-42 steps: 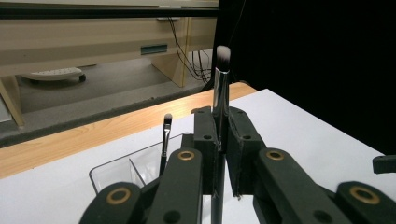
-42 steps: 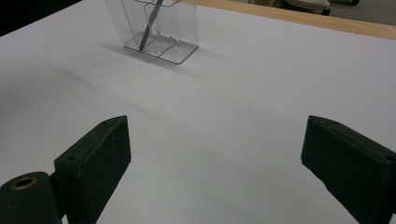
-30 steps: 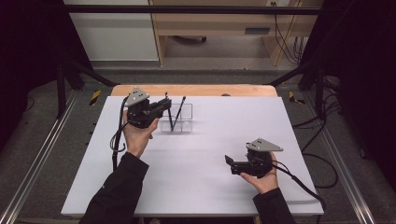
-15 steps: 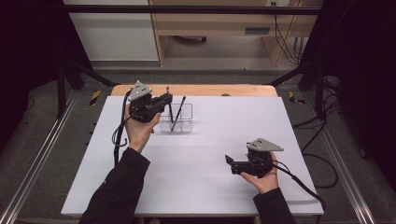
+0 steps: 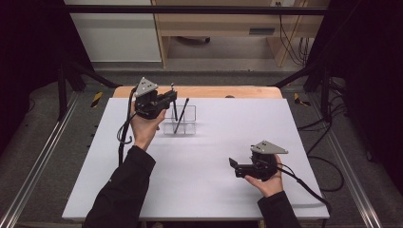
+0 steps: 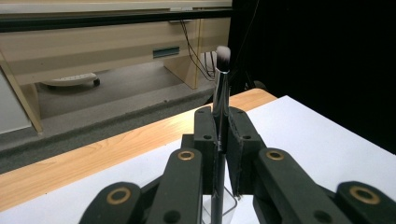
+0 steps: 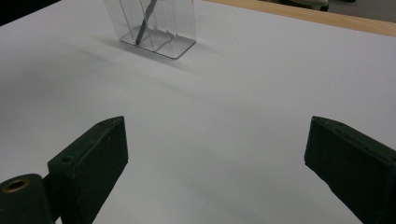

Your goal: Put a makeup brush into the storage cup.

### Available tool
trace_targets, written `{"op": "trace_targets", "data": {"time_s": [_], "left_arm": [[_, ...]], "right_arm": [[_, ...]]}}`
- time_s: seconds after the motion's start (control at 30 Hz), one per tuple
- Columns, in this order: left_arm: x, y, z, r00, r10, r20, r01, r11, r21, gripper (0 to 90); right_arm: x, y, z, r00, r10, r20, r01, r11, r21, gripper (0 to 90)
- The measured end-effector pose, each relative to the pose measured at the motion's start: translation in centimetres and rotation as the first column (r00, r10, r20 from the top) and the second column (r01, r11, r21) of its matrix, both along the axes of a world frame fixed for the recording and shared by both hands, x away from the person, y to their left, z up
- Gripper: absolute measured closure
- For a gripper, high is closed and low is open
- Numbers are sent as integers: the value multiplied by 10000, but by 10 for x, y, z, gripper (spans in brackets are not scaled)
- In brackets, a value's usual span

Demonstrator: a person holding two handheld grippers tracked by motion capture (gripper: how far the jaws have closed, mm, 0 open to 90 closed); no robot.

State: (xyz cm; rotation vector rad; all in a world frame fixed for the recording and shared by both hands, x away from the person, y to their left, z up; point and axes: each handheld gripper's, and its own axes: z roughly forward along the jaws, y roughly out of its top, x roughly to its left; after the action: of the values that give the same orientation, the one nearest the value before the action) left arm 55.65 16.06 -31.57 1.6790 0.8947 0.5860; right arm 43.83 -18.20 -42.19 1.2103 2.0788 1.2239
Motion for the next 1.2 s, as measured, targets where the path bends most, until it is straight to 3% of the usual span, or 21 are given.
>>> {"op": "trace_targets", "data": {"time_s": [0.77,1.2], "left_arm": [[26,-3,-3,9989,475,-61,-474,9988,93,828],[38,-4,-13,9975,674,-214,-668,9974,288,828]], "right_arm": [[0,-1,1,10000,13,-4,-13,10000,80,65],[-1,-1,2,10000,37,51,-38,9999,120,66]]}}
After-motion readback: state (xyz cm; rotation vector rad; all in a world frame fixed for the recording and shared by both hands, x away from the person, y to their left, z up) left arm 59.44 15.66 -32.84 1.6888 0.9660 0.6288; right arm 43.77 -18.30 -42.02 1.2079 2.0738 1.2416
